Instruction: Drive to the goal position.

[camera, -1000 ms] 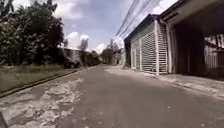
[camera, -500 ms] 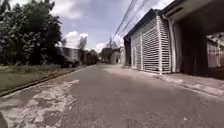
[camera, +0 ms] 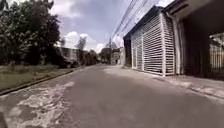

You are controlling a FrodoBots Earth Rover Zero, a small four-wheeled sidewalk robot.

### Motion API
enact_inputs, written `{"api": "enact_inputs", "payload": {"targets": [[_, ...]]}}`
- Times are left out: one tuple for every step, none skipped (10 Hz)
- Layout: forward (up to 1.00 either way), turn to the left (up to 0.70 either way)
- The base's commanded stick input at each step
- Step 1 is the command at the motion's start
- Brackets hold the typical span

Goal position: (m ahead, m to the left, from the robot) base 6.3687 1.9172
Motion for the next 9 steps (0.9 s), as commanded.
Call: {"api": "enact_inputs", "payload": {"targets": [[0.7, 0.0], [0.7, 0.0], [0.7, 0.0], [0.7, 0.0], [0.7, 0.0], [0.7, 0.0], [0.7, 0.0], [0.7, 0.0], [0.7, 0.0]]}}
